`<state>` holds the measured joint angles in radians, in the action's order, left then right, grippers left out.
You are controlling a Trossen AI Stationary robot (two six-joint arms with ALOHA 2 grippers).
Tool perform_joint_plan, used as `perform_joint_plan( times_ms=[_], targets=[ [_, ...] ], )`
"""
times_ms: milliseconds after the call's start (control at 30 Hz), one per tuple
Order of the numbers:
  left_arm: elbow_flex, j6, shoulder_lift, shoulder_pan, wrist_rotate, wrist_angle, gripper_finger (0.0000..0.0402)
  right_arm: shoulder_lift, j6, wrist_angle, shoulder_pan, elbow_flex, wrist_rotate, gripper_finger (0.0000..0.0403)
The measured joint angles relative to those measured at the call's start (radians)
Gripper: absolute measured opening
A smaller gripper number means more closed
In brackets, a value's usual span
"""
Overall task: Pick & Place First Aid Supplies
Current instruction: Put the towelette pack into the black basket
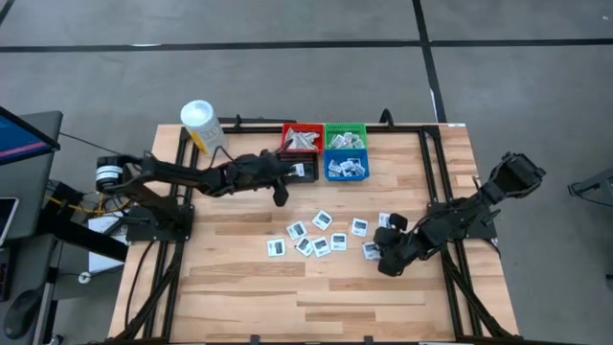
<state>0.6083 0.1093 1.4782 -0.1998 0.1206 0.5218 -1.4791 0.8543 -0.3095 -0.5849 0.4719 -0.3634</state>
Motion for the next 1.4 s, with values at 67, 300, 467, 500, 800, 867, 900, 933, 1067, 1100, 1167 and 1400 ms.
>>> perform_joint_plan(
  times_ms=[67,300,467,500,800,867,900,933,1067,1100,1167,1400],
  targets=[
    [0.0,0.0,-0.036,-0.001,-0.002,0.0,0.0106,0.012,-0.01,0.003,-0.004,-0.005,-0.004,0.0094],
    [0.0,0.001,-0.126,-0.001,-0.031,-0.005,0.0106,0.027,-0.037,0.046,0.021,-0.013,0.003,0.0008],
    [0.0,0.032,-0.138,-0.001,-0.076,-0.006,0.0106,0.025,-0.053,0.139,0.057,0.009,-0.033,0.001],
    [0.0,0.046,-0.138,-0.001,-0.083,-0.006,0.0106,0.02,-0.075,0.15,0.067,0.025,-0.045,0.0005],
    [0.0,0.233,-0.137,-0.027,-0.226,-0.006,0.0106,0.024,-0.385,0.169,0.195,0.208,-0.112,0.0002],
    [0.0,0.288,-0.137,-0.042,-0.278,-0.006,0.0106,0.024,-0.459,0.169,0.225,0.254,-0.133,0.0001],
    [0.0,0.319,-0.137,-0.05,-0.308,-0.005,0.0106,0.025,-0.499,0.169,0.243,0.278,-0.142,0.0001],
    [0.0,0.351,-0.137,-0.059,-0.342,-0.005,0.0106,0.025,-0.537,0.169,0.259,0.302,-0.157,0.0001],
    [0.0,0.456,-0.137,-0.086,-0.46,-0.005,0.0106,0.025,-0.692,0.169,0.33,0.379,-0.189,0.0001],
    [0.0,0.477,-0.137,-0.089,-0.481,-0.005,0.0106,0.025,-0.724,0.168,0.348,0.396,-0.197,0.0001],
    [0.0,0.519,-0.137,-0.09,-0.509,-0.005,0.0106,0.025,-0.767,0.169,0.385,0.423,-0.218,0.0001],
    [0.0,0.599,-0.136,-0.088,-0.533,0.001,0.0106,0.027,-0.804,0.169,0.498,0.498,-0.214,0.0001]
  ],
)
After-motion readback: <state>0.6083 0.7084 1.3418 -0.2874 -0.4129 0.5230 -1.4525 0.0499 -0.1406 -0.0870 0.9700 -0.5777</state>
